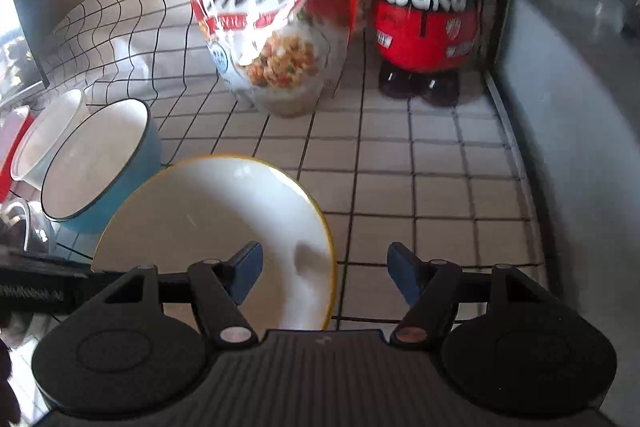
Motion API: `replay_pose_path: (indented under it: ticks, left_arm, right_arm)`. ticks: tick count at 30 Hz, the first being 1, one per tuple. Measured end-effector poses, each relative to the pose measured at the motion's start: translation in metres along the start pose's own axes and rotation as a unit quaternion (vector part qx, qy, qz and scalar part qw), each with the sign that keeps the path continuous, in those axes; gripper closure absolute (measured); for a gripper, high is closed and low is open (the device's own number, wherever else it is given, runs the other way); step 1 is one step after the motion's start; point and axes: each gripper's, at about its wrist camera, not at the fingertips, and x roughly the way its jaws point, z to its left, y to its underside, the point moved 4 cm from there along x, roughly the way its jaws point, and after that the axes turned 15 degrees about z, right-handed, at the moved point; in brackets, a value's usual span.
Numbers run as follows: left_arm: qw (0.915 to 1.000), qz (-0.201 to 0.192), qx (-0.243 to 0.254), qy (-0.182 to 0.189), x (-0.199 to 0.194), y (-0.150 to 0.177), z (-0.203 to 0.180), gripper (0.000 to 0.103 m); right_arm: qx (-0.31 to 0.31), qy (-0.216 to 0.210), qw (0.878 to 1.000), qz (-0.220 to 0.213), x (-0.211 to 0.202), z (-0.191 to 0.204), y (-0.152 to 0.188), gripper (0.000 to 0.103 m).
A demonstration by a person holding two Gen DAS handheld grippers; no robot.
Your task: Organize plates and bowls
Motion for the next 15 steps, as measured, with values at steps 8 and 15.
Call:
replay_pose_path:
  ticks: [8, 15]
  left_arm:
    - [0.9999, 0.003, 0.005, 0.011, -0.012, 0.011, 0.001, 0.084]
    - [0.9993, 0.012, 0.027, -0.023, -0.034, 0.025, 0.012, 0.084]
  right_arm:
    - [-0.002, -0.053, 0.998, 0.022, 0.013, 0.014, 0.006, 0.044]
    - [-0.012, -0.054, 0.998, 0.034, 0.011, 0.042, 0.02, 0.042]
